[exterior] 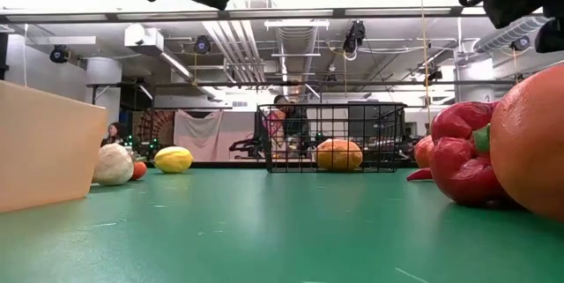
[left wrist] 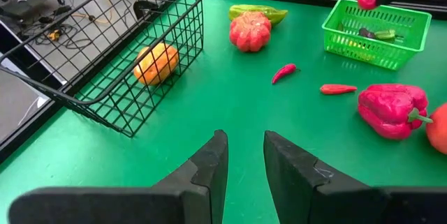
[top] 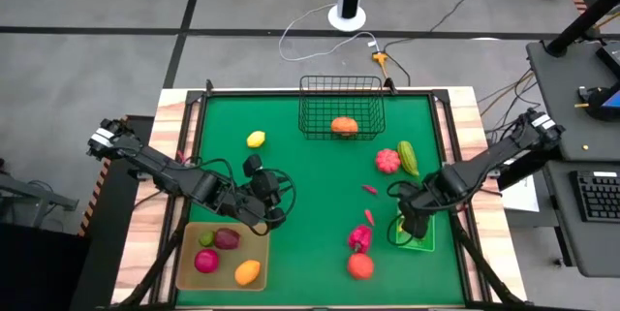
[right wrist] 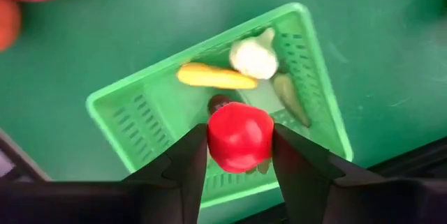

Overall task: Sort produce into baskets
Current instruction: Put the strawberry into the green bin, then put the red chili pepper into the green bin

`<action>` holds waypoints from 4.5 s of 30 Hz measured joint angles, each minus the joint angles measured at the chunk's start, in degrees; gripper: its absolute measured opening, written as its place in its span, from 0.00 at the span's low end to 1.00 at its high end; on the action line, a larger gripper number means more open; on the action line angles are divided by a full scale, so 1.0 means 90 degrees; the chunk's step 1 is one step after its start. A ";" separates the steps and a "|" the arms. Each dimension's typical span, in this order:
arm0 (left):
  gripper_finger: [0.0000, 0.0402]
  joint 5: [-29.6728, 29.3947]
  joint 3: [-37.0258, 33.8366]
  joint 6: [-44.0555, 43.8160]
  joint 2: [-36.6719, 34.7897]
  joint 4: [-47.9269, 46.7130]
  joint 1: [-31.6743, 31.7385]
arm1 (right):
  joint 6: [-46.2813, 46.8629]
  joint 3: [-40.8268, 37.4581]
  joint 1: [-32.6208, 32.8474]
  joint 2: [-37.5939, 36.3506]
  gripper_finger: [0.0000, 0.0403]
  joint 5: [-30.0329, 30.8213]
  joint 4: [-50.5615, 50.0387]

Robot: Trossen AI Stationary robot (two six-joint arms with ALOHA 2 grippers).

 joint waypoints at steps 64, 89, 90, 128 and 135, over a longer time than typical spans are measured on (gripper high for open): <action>0.19 -0.0015 0.0002 0.0344 0.0818 0.0842 0.0162 | -0.3848 -0.0428 -0.0944 0.0588 0.51 0.4370 0.5044; 0.19 -0.0010 0.0000 0.0411 0.0818 0.0537 0.0213 | -0.2886 -0.0428 -0.1657 0.1219 0.51 0.3142 0.3359; 0.19 -0.0010 0.0000 0.0410 0.0818 0.0538 0.0219 | -0.2891 -0.0428 -0.1657 0.1220 0.51 0.3141 0.3345; 0.19 0.0010 -0.0010 0.0068 0.0818 -0.0073 0.0219 | -0.2435 -0.0428 -0.1666 0.1210 0.51 0.2551 0.2912; 0.19 0.0006 -0.0010 0.0049 0.0818 -0.0073 0.0219 | -0.2343 -0.0425 -0.1666 0.1208 0.51 0.2470 0.2792</action>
